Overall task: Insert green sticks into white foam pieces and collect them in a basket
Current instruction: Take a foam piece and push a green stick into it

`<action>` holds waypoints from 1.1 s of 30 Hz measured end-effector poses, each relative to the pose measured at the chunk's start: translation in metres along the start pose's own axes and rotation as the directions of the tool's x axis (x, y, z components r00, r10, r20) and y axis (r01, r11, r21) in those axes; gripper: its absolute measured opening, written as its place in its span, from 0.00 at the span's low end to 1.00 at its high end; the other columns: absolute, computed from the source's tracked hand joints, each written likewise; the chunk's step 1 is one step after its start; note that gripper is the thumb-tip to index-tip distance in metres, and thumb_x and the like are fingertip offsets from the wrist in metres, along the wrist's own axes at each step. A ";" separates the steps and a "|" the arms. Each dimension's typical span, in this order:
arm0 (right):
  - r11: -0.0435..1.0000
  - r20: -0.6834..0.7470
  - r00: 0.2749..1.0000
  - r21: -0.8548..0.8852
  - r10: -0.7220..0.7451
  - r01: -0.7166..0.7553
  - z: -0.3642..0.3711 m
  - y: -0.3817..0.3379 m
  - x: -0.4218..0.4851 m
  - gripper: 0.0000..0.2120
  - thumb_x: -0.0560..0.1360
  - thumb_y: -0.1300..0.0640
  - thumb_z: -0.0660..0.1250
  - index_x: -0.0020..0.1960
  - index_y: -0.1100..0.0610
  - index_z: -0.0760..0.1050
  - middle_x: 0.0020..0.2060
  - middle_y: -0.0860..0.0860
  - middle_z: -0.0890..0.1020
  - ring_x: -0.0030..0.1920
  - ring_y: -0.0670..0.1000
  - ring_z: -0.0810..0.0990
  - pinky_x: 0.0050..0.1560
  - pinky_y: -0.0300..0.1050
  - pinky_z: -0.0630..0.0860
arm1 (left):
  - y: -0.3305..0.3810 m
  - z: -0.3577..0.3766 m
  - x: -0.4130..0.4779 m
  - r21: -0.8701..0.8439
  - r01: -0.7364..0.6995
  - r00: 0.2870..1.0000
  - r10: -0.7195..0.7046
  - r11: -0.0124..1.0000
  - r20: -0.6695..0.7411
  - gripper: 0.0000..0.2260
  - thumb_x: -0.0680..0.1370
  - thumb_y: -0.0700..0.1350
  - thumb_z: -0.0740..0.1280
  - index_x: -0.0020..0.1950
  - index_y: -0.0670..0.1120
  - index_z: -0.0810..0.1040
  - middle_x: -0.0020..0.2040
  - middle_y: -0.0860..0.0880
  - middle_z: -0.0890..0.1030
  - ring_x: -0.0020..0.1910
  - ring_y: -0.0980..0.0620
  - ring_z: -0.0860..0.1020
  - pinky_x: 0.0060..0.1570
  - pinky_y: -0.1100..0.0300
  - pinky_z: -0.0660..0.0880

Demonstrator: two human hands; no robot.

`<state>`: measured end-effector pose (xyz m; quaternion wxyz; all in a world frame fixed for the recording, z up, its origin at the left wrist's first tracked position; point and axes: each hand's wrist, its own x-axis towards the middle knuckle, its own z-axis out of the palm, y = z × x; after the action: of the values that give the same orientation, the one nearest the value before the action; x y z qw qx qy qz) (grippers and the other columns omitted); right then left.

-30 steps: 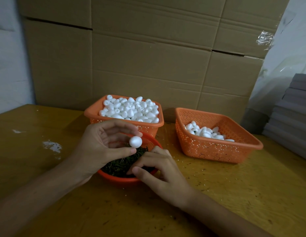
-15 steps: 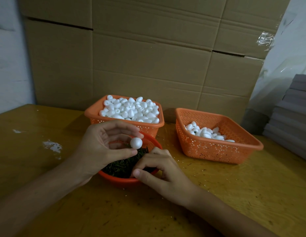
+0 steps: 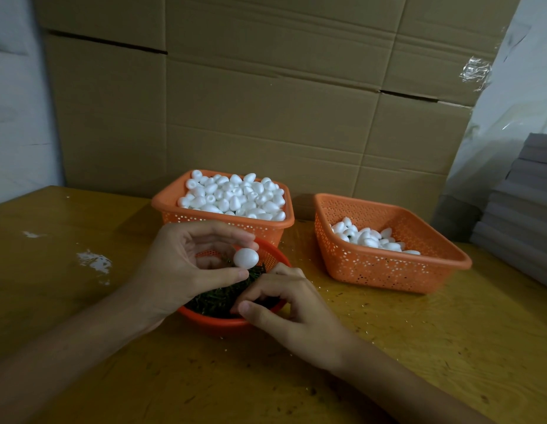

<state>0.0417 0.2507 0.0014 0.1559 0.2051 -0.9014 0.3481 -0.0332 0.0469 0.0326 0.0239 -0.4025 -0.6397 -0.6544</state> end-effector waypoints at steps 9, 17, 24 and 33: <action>0.984 -0.048 0.998 0.175 0.029 -0.021 -0.003 0.005 0.003 0.05 0.76 0.45 0.76 0.49 0.45 0.86 0.45 0.40 0.85 0.53 0.52 0.79 0.55 0.53 0.77 | -0.001 0.002 0.000 -0.006 0.028 0.997 -0.028 1.000 -0.078 0.19 0.63 0.40 0.82 0.52 0.51 0.88 0.50 0.46 0.88 0.48 0.50 0.86 0.50 0.60 0.84; 0.967 -0.061 0.998 0.254 0.023 -0.007 -0.005 0.008 0.006 0.05 0.77 0.48 0.76 0.50 0.48 0.86 0.45 0.43 0.87 0.51 0.50 0.84 0.54 0.44 0.77 | 0.000 0.001 0.002 -0.039 0.033 0.994 -0.037 0.999 -0.108 0.20 0.64 0.41 0.83 0.53 0.56 0.88 0.51 0.47 0.87 0.48 0.52 0.85 0.48 0.64 0.81; 0.946 -0.054 0.998 0.324 0.042 -0.022 -0.003 0.010 0.007 0.08 0.79 0.52 0.74 0.58 0.49 0.84 0.47 0.44 0.89 0.53 0.48 0.87 0.60 0.46 0.80 | 0.000 -0.001 0.002 -0.050 0.045 0.993 -0.050 0.998 -0.104 0.17 0.64 0.48 0.82 0.53 0.55 0.88 0.52 0.49 0.88 0.50 0.51 0.86 0.51 0.64 0.81; 0.972 -0.091 0.995 0.234 0.034 -0.012 -0.001 0.010 0.008 0.10 0.81 0.51 0.72 0.62 0.44 0.83 0.50 0.40 0.88 0.54 0.50 0.85 0.62 0.54 0.78 | -0.002 -0.001 0.002 -0.127 0.081 0.988 -0.096 0.989 -0.117 0.16 0.65 0.50 0.80 0.53 0.52 0.87 0.53 0.46 0.87 0.49 0.52 0.84 0.41 0.62 0.81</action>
<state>0.0299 0.2562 -0.0007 0.1689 0.1948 -0.8481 0.4628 -0.0361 0.0473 0.0318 0.0096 -0.3333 -0.6130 -0.7163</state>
